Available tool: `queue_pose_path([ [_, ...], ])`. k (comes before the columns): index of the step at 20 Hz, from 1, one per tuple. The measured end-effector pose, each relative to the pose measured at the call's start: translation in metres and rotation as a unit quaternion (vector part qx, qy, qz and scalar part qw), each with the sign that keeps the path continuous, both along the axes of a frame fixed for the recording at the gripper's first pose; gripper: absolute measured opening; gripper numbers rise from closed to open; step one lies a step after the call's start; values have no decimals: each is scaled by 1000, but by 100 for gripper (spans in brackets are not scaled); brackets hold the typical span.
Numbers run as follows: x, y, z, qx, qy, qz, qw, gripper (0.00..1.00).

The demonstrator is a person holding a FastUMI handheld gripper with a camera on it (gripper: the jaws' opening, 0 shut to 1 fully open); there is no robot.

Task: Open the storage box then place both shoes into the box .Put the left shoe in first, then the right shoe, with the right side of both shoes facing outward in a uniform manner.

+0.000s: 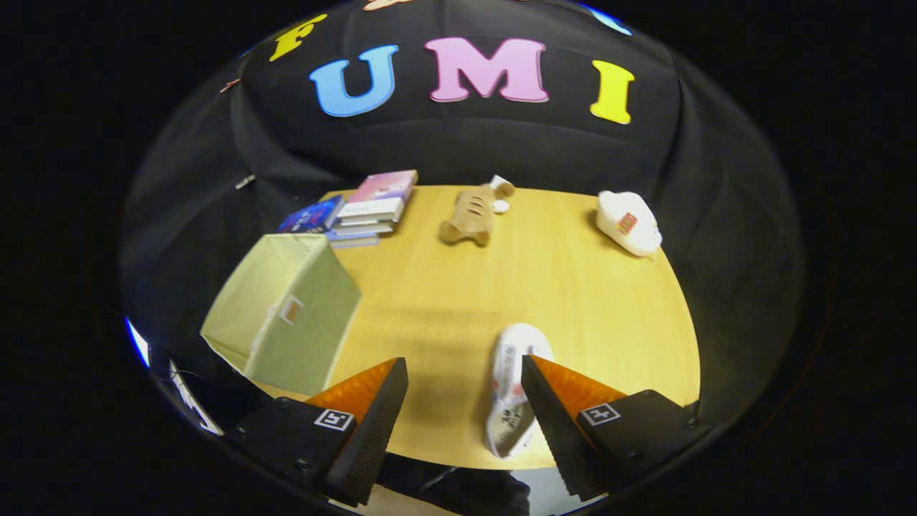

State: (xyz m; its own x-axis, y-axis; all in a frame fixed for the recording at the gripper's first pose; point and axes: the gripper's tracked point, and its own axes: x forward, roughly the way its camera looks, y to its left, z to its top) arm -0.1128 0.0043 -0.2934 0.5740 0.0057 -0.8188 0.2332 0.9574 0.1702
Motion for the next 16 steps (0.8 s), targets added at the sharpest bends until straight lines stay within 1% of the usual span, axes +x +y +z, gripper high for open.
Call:
queue_pose_path([
  [3,-43,-31,-43,-17,51,-22,998,98],
  [5,-60,-42,-73,-31,80,-26,996,98],
  [6,-61,-46,-85,-36,86,-24,995,98],
  [8,-59,-52,-109,-51,94,-19,994,95],
  [10,-49,-56,-123,-59,96,-15,994,89],
  [11,-41,-56,-126,-59,90,-17,994,85],
  [12,-32,-56,-131,-64,84,-16,994,84],
  [16,-11,-64,-146,-77,74,-15,994,75],
])
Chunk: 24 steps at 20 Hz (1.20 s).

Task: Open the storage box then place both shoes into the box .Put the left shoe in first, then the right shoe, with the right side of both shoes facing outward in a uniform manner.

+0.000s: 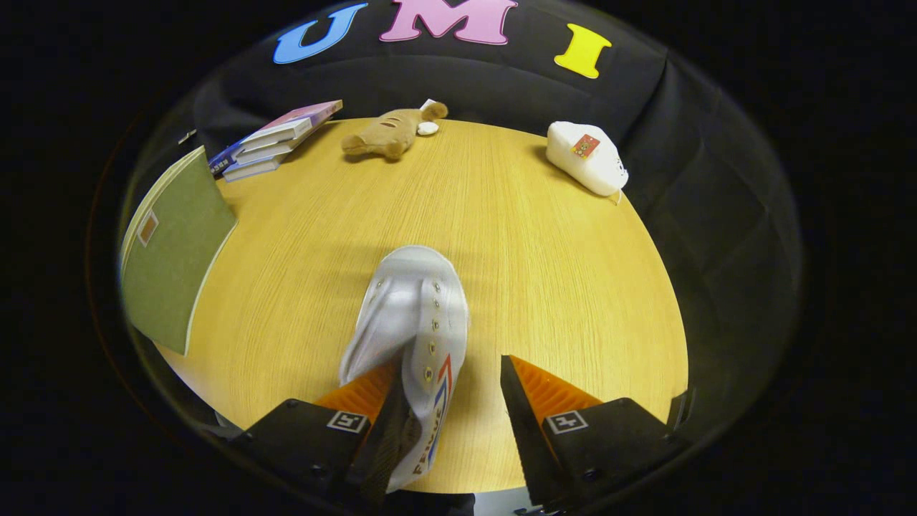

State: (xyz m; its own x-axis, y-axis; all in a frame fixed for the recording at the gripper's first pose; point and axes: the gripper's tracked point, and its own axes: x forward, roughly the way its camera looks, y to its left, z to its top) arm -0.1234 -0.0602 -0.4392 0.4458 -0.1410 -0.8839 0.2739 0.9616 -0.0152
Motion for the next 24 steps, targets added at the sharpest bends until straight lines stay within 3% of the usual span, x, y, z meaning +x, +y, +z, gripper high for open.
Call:
queue_pose_path([
  [2,12,6,-6,9,-7,2,1000,62],
  [6,11,-1,-10,0,12,-25,1000,11],
  [7,11,-1,-8,6,8,-40,999,6],
  [11,14,5,17,22,-23,-65,997,6],
  [16,41,30,93,81,-68,-82,991,6],
  [24,121,131,212,171,-79,-70,980,6],
])
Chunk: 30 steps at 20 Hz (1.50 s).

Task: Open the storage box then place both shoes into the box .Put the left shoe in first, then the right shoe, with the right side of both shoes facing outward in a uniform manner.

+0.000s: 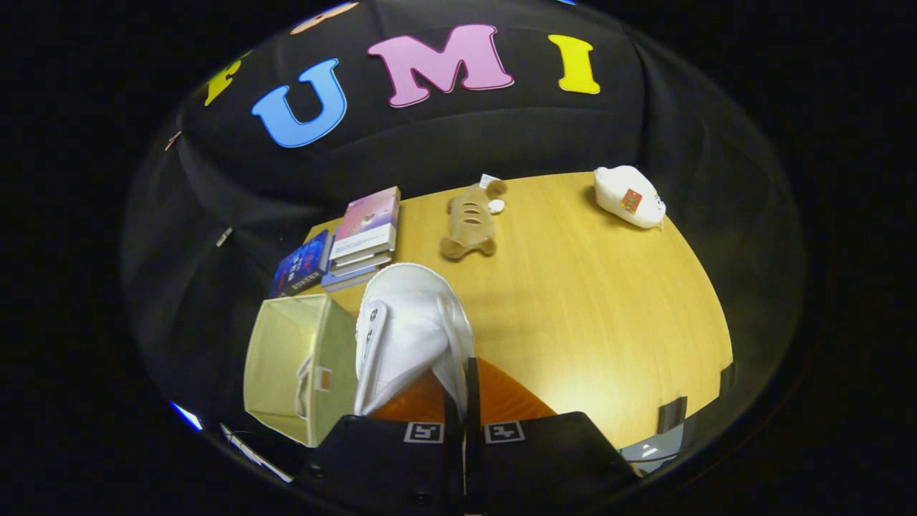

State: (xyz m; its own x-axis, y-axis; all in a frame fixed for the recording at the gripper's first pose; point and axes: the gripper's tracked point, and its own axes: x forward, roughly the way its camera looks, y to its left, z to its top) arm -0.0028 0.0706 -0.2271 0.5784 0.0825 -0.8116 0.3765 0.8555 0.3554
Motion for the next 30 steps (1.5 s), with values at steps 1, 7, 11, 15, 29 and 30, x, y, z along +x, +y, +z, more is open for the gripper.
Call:
queue_pose_path([
  [1,10,16,10,12,0,2,1000,6],
  [7,55,116,36,59,24,28,998,6],
  [11,64,166,19,50,63,51,995,6],
  [15,66,187,-11,22,100,61,993,6],
  [29,89,206,-3,22,74,81,994,57],
  [30,87,205,-3,23,75,81,994,68],
])
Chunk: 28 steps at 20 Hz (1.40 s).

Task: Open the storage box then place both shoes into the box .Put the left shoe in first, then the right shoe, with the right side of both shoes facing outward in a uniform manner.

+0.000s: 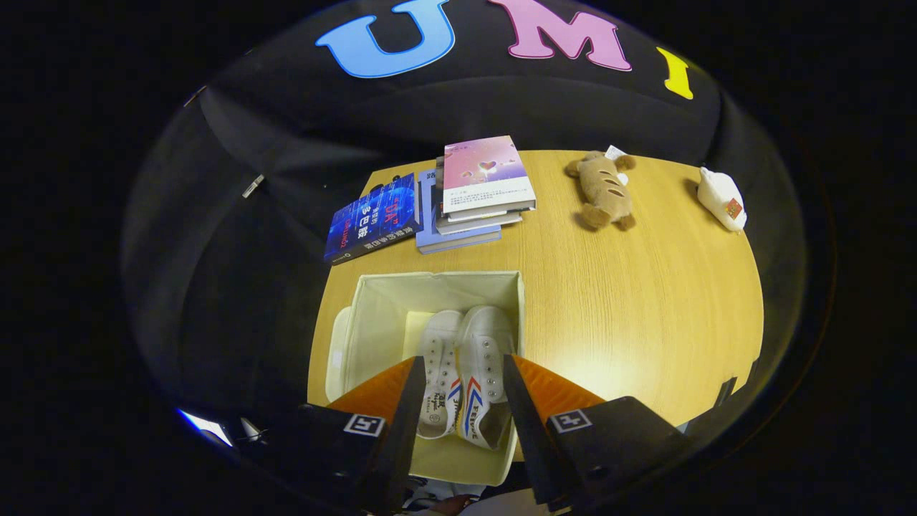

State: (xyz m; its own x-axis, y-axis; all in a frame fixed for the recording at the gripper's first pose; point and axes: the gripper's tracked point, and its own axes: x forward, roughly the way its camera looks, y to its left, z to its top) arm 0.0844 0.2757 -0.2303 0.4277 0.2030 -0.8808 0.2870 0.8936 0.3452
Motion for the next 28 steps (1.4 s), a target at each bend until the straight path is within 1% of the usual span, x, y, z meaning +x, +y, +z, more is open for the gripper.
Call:
queue_pose_path([
  [2,-4,0,-1,4,2,-1,1000,74],
  [3,-6,-1,-1,6,3,1,1000,85],
  [6,-9,-4,7,19,-13,1,1000,98],
  [8,-7,-7,17,39,-46,-1,998,99],
  [10,-11,-22,24,39,-77,4,996,99],
  [14,-30,-69,31,1,-126,26,992,99],
  [17,-44,-120,39,-35,-170,30,984,99],
  [19,-56,-159,45,-58,-192,24,979,99],
  [24,-81,-249,60,-86,-232,-14,969,98],
  [28,-102,-309,67,-110,-260,-37,959,98],
])
